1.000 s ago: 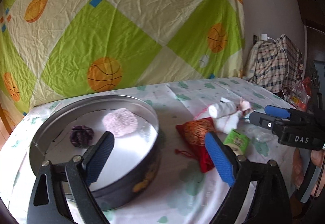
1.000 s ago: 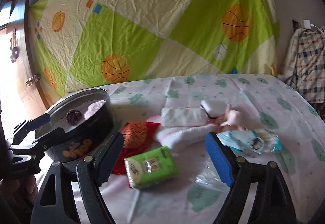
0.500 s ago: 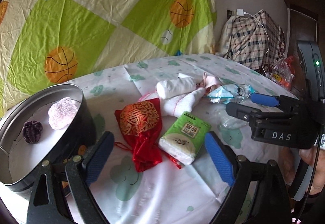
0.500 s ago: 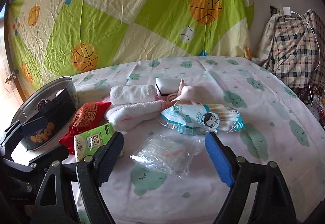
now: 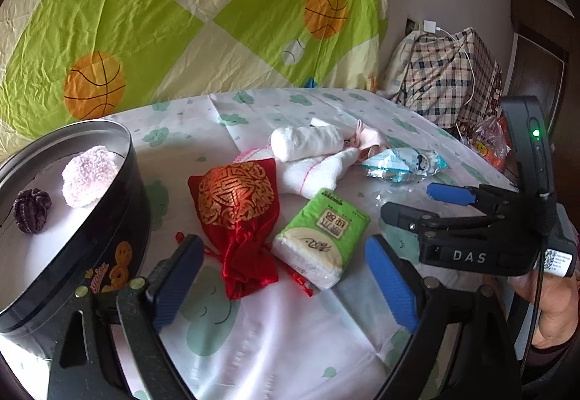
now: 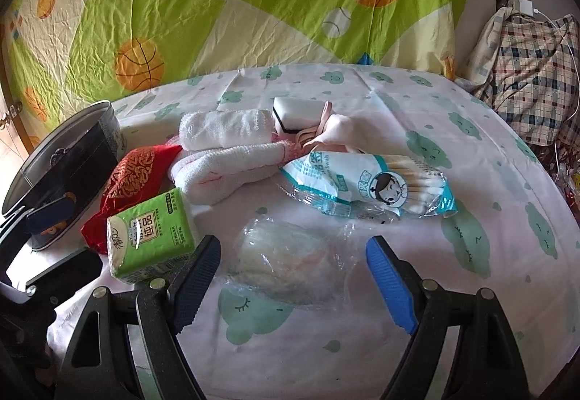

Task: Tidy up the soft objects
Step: 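Grasp the clear plastic bag with the right tool while the left tool grasps the green tissue pack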

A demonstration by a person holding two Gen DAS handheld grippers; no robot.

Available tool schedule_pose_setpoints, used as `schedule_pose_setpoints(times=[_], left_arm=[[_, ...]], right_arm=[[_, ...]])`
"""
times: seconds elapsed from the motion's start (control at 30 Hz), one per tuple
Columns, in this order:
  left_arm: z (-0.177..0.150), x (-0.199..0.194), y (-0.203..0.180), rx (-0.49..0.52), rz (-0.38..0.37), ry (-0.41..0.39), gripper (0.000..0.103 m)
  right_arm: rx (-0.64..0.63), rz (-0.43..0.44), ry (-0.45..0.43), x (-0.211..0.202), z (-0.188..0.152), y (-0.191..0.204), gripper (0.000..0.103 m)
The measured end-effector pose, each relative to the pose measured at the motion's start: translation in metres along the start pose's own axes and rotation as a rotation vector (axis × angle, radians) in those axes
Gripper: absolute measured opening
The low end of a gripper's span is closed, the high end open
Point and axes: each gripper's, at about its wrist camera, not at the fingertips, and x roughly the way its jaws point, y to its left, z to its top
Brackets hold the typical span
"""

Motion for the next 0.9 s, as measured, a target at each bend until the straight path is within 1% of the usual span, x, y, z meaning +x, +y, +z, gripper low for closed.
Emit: schedule_pose_setpoints(times=[0.13, 0.17, 0.2, 0.33, 0.5, 0.63, 0.7, 0.83, 0.9], left_arm=[[-0.001, -0.002, 0.0, 0.0, -0.007, -0.006, 0.092], [-0.001, -0.002, 0.0, 0.001, -0.009, -0.008, 0.092], [-0.001, -0.002, 0.0, 0.001, -0.01, -0.009, 0.092], [-0.001, -0.003, 0.001, 0.0, -0.014, -0.01, 0.092], [0.001, 0.001, -0.002, 0.013, -0.008, 0.011, 0.092], [0.003, 0.012, -0.006, 0.029, -0.008, 0.066, 0.09], [0.003, 0.015, -0.009, 0.04, -0.014, 0.079, 0.09], [0.004, 0.021, -0.02, 0.086, -0.015, 0.109, 0.09], [0.005, 0.024, -0.024, 0.103, -0.013, 0.124, 0.086]], right_arm=[[-0.007, -0.001, 0.035, 0.006, 0.001, 0.001, 0.083], [0.0, 0.006, 0.045, 0.007, 0.001, 0.0, 0.079], [0.008, 0.01, 0.058, 0.009, 0.001, -0.002, 0.071], [-0.019, -0.02, 0.057, 0.01, 0.0, 0.004, 0.065], [-0.017, -0.005, 0.032, 0.006, -0.002, 0.002, 0.055], [-0.031, -0.008, 0.019, 0.004, -0.002, 0.004, 0.051], [-0.024, -0.001, 0.014, 0.003, -0.002, 0.002, 0.049], [0.004, 0.008, -0.006, 0.0, -0.002, -0.002, 0.048], [0.012, 0.011, -0.014, -0.001, -0.002, -0.002, 0.048]])
